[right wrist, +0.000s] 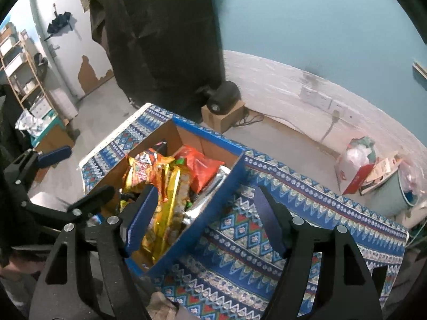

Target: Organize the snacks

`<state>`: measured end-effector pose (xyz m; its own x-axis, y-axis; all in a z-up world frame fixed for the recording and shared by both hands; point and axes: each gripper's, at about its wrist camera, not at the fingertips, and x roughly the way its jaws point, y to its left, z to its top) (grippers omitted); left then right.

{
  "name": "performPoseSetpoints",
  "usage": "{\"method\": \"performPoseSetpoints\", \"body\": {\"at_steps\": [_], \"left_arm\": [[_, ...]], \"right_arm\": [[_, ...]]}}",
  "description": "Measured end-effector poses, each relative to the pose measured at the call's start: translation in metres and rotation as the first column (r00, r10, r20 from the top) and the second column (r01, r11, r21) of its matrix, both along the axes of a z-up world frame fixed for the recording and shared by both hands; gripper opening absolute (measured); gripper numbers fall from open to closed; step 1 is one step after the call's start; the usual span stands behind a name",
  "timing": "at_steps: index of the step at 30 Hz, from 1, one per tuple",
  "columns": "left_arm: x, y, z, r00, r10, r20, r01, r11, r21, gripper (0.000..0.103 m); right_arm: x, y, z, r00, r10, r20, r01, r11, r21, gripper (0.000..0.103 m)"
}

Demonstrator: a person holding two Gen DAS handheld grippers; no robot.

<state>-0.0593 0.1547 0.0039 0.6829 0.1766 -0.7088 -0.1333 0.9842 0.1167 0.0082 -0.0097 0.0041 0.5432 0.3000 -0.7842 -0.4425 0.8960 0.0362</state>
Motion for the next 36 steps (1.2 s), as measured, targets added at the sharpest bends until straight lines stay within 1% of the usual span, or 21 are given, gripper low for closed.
{"method": "performPoseSetpoints", "body": {"at_steps": [4, 15, 28, 36], "left_arm": [[-0.004, -0.007, 0.004, 1.0, -0.003, 0.01, 0.003, 1.0, 0.027, 0.102], [-0.01, -0.025, 0.012, 0.998, -0.057, 0.024, 0.056, 0.997, 0.054, 0.102], [-0.012, -0.029, 0.012, 0.997, -0.07, 0.024, 0.069, 0.996, 0.06, 0.102], [-0.013, -0.025, 0.014, 0.998, -0.06, 0.031, 0.058, 0.997, 0.053, 0.102]], "right_arm": [[-0.003, -0.011, -0.003, 1.0, -0.021, -0.01, 0.021, 1.0, 0.004, 0.074], [-0.011, -0.024, -0.003, 1.0, -0.028, -0.003, 0.028, 1.0, 0.012, 0.074], [-0.012, -0.022, 0.002, 1.0, -0.026, 0.005, 0.026, 0.999, 0.02, 0.074], [-0.012, -0.023, 0.002, 1.0, -0.028, 0.005, 0.028, 0.999, 0.021, 0.074]]}}
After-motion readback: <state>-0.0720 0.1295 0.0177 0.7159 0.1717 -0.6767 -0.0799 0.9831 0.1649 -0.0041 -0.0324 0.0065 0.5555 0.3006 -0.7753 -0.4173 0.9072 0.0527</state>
